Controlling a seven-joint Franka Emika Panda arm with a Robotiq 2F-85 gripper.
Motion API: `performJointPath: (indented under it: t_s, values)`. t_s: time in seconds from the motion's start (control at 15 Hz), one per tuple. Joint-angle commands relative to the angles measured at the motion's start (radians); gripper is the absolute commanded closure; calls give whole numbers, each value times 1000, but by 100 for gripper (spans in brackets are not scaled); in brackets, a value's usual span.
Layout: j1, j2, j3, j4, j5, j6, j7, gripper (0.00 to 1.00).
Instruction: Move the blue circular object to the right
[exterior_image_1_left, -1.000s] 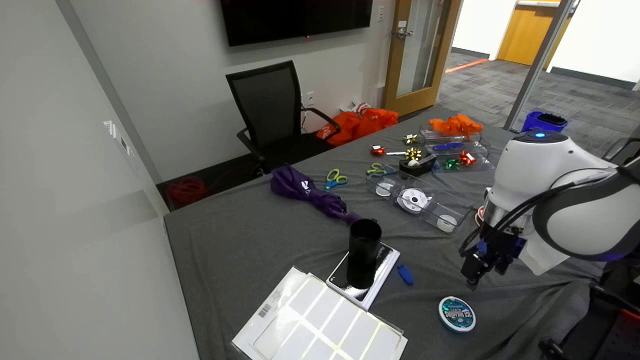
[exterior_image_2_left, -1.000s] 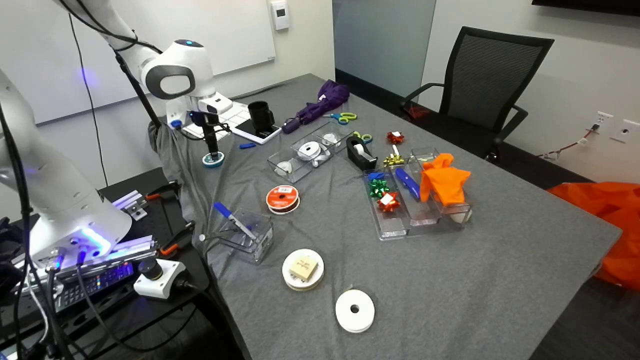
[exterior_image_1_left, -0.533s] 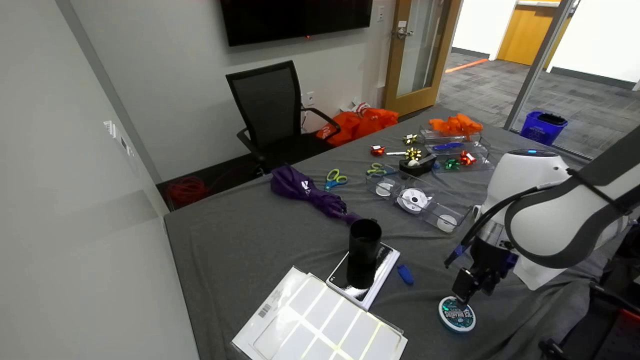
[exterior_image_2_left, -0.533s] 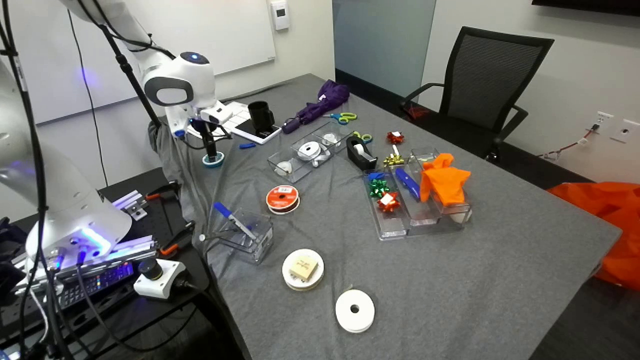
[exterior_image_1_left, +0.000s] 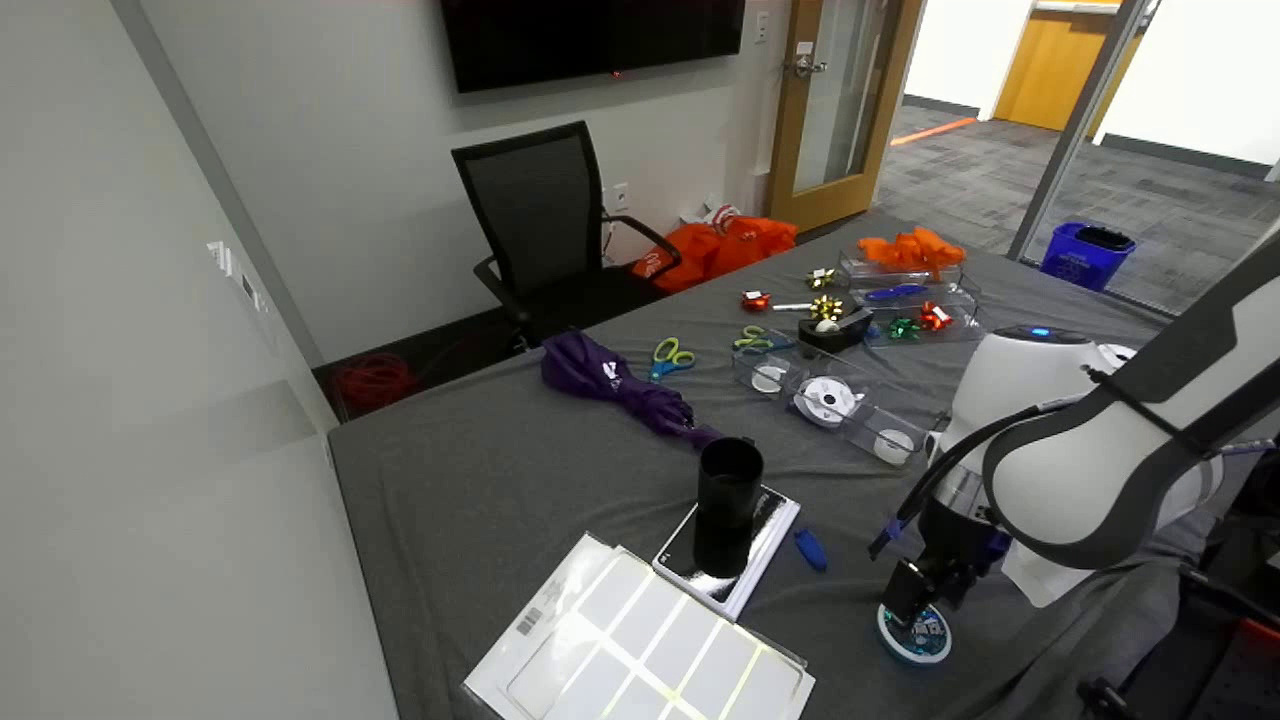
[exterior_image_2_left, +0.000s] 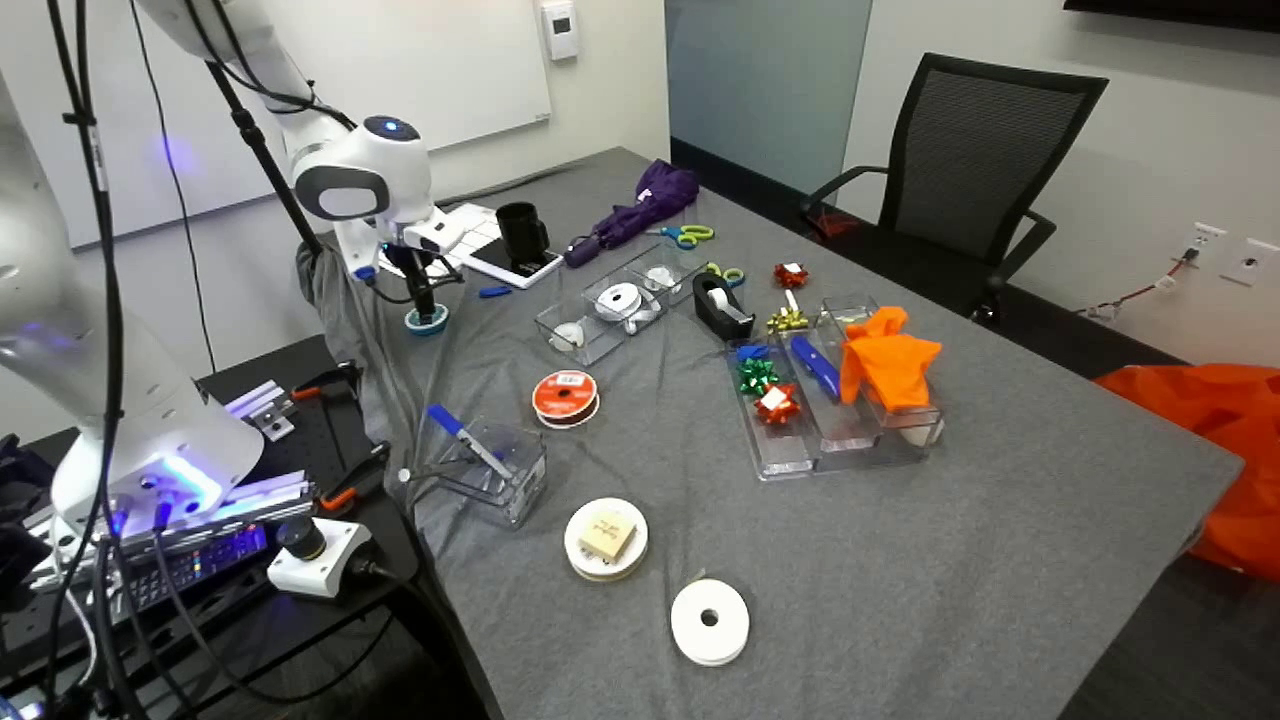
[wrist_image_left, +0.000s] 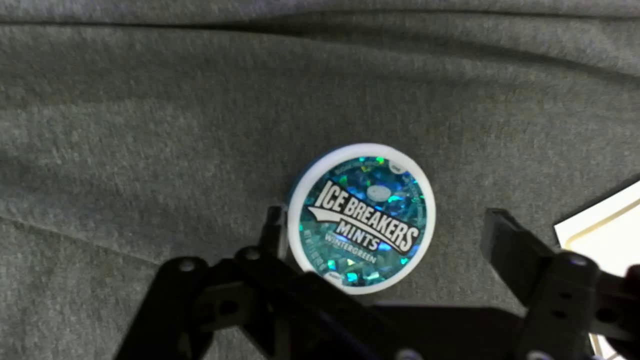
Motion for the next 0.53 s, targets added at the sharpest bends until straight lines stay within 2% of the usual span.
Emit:
performJointPath:
  t_s: [0.0, 0.47]
  values:
    - [-8, 61, 20, 31, -2, 42, 5, 0]
    - [-5, 107, 7, 49, -48, 79, 59, 0]
